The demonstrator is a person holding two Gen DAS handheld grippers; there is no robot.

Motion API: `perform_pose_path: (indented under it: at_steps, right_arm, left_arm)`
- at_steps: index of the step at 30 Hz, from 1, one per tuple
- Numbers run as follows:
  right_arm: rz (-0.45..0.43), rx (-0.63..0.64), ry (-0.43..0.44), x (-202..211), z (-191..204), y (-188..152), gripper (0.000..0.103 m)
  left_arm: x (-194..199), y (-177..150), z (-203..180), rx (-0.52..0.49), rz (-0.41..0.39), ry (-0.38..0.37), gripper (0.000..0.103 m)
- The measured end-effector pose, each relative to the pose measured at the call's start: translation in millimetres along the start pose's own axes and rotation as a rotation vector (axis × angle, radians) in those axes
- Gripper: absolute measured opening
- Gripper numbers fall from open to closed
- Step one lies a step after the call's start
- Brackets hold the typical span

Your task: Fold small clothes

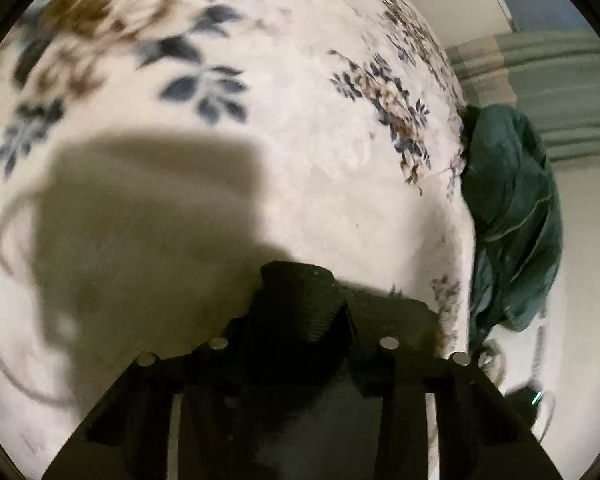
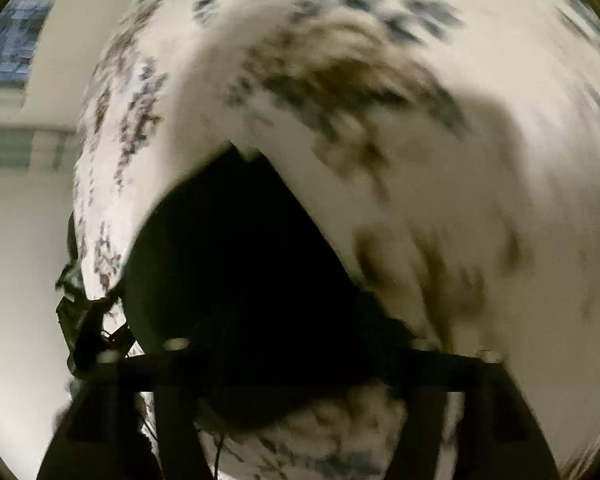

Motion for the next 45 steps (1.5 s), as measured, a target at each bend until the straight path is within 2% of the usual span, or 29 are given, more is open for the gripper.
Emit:
perform_pose_path:
  at_steps: [4, 5, 7, 8, 9, 10, 11, 13, 15, 17, 19, 22, 23, 25, 26, 27, 28, 30, 31, 35, 37, 39, 42, 43, 44, 45]
  right_arm:
    - [0.046, 0.248, -0.029, -41.0, 44.7, 62.9, 0.081]
    - [0.046, 0.281, -0.047, -54.8, 54.4, 77.2, 0.081]
    - [0.123, 0.277, 0.001, -90.1, 67.3, 102.7, 0.081]
    - [0.151, 0.260, 0.028, -104.5, 74.7, 109.3, 0.073]
    - [0.161, 0.268, 0.050, -110.4, 76.2, 109.1, 0.032]
    - [0.152, 0.297, 0.033, -112.3, 79.3, 110.4, 0.004]
    - [0.129, 0.302, 0.027, -108.9, 79.6, 106.2, 0.005]
    - [0.028, 0.316, 0.023, -93.1, 89.5, 104.8, 0.004]
    - [-0.038, 0.301, 0.037, -77.6, 90.6, 104.2, 0.004]
    - [-0.089, 0.292, 0.012, -69.1, 90.8, 108.7, 0.004]
    - [-0.075, 0.278, -0.041, -86.1, 89.0, 117.5, 0.003]
    - [0.020, 0.270, -0.081, -111.3, 80.7, 120.8, 0.004]
    - [0.038, 0.255, -0.072, -112.2, 78.0, 120.6, 0.008]
    - [0.104, 0.209, -0.018, -103.0, 69.5, 116.7, 0.033]
    - [0.117, 0.197, -0.010, -95.6, 64.1, 113.3, 0.055]
    - [0.113, 0.190, 0.017, -78.7, 54.3, 105.5, 0.061]
    - [0.107, 0.189, 0.040, -65.4, 46.5, 97.6, 0.061]
    - [0.109, 0.129, 0.049, -36.8, 15.0, 70.4, 0.061]
    - [0.117, 0.089, 0.050, -27.2, -0.9, 55.1, 0.062]
    - [0.146, -0.071, 0.042, -9.4, -49.0, -5.9, 0.062]
    - [0.144, -0.136, 0.068, -9.0, -62.6, -27.8, 0.062]
    - [0.134, -0.174, 0.100, -13.5, -71.5, -41.7, 0.062]
    - [0.120, -0.209, 0.125, -28.0, -76.2, -52.7, 0.061]
    - [0.110, -0.206, 0.124, -32.5, -75.2, -54.8, 0.059]
    - [0.103, -0.191, 0.115, -36.0, -72.8, -55.3, 0.051]
    - [0.089, -0.167, 0.103, -38.4, -69.5, -56.5, 0.039]
  left_arm:
    - [2.9, 2.1, 7.4, 0.001, 0.010, 0.011, 0.025]
    - [3.5, 1.9, 8.4, 0.000, 0.012, 0.015, 0.025]
    - [5.8, 1.1, 8.7, -0.008, 0.014, 0.030, 0.025]
    - [6.2, 1.1, 8.7, -0.009, 0.015, 0.033, 0.025]
    - [6.5, 1.3, 7.7, -0.009, 0.014, 0.038, 0.025]
    - [6.4, 1.4, 7.5, -0.009, 0.014, 0.042, 0.025]
    - [6.8, 1.5, 7.4, -0.007, 0.013, 0.047, 0.025]
    - [6.0, 3.3, 7.1, -0.004, 0.013, 0.047, 0.024]
    - [2.5, 7.8, 8.7, 0.000, 0.006, 0.054, 0.023]
    - [-7.0, 15.9, 13.5, -0.004, 0.005, 0.075, 0.022]
    - [-12.5, 19.7, 20.5, 0.032, 0.014, 0.063, 0.022]
    - [-4.4, 18.2, 17.1, 0.022, 0.040, 0.065, 0.025]
    - [0.5, 16.3, 14.5, 0.008, 0.041, 0.071, 0.025]
    - [19.9, 3.8, 2.7, -0.077, 0.028, 0.114, 0.026]
    - [25.9, -1.5, -1.4, -0.115, 0.017, 0.143, 0.029]
    - [38.8, -13.8, -10.5, -0.190, -0.002, 0.219, 0.039]
    - [47.0, -24.9, -15.9, -0.235, -0.007, 0.275, 0.045]
    - [61.3, -51.5, -21.7, -0.288, -0.003, 0.366, 0.083]
    - [68.7, -66.7, -22.4, -0.293, -0.005, 0.401, 0.088]
    - [86.7, -128.4, -15.4, -0.246, 0.021, 0.505, 0.089]
    - [91.7, -165.0, -6.7, -0.208, 0.032, 0.591, 0.090]
    - [88.0, -193.9, 5.4, -0.190, 0.045, 0.675, 0.090]
    - [71.7, -229.1, 31.2, -0.137, 0.106, 0.737, 0.090]
    - [65.7, -237.8, 39.8, -0.126, 0.123, 0.751, 0.090]
    - [59.9, -244.7, 47.8, -0.114, 0.138, 0.759, 0.090]
    - [55.9, -249.3, 53.8, -0.106, 0.137, 0.758, 0.092]
Point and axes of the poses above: each gripper's, at about its wrist camera, not at the fingertips, and x roughly against the way its jaws point, z to its left, y to its top, the point moved 2 cm from there along -x, roughly the way its jaws point, and after that the axes turned 1 degree about -z, right-handed, at the moved point
